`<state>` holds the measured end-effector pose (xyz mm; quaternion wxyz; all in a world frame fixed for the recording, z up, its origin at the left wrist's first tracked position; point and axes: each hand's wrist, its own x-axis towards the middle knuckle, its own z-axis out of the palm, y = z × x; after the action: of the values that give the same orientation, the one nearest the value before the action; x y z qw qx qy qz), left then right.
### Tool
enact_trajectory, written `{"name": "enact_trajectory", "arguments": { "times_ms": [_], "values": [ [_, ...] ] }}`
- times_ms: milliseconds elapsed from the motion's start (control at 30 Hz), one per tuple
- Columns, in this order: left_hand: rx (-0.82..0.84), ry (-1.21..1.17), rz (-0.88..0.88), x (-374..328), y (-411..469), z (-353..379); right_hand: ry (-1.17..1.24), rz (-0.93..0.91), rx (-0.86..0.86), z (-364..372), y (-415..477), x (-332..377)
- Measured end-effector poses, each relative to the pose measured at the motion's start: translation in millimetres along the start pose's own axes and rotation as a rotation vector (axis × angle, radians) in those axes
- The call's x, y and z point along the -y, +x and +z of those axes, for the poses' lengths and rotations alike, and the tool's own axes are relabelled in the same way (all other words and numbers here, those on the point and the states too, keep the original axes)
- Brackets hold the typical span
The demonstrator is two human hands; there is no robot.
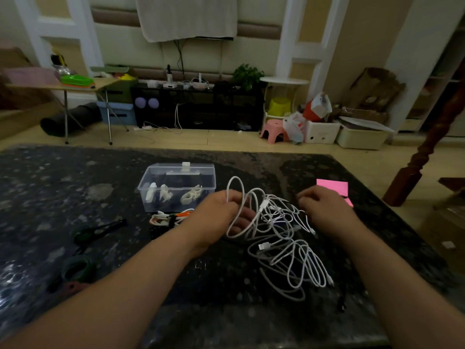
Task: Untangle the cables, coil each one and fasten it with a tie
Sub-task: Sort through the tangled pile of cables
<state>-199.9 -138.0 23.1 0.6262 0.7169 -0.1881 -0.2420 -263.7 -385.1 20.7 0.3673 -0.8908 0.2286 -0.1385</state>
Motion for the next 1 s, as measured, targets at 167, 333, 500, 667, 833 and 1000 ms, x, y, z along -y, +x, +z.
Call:
{"name": "enact_trajectory", "arguments": {
  "times_ms": [167, 333, 500, 667, 833, 1000],
  "values": [
    [0.089, 0.484, 0.074, 12.8, 0.8, -7.6, -0.354, -0.008, 0.202, 28.7, 5.5, -19.8],
    [0.248, 0.891, 0.100, 26.8, -9.9, -4.3, -0.271, -0.073, 0.133, 41.6, 18.9, -19.9],
    [0.435, 1.091, 0.091, 17.1, -14.5, -9.5, 0.333, -0.152, -0.101, 6.7, 11.1, 24.0],
    [0.029, 0.713, 0.269, -11.4, -14.2, -10.9, 0.590, -0.257, -0.064, -10.0, -15.7, 43.1],
    [0.049, 0.102, 0.222, -28.7, -26.0, 1.2, 0.359, -0.478, 0.155, 7.2, -54.9, 58.0],
    [-0.048, -0.060, 0.235, -24.3, -25.0, -5.0, 0.238, -0.467, 0.280, 15.0, -65.4, 57.8]
  ]
}}
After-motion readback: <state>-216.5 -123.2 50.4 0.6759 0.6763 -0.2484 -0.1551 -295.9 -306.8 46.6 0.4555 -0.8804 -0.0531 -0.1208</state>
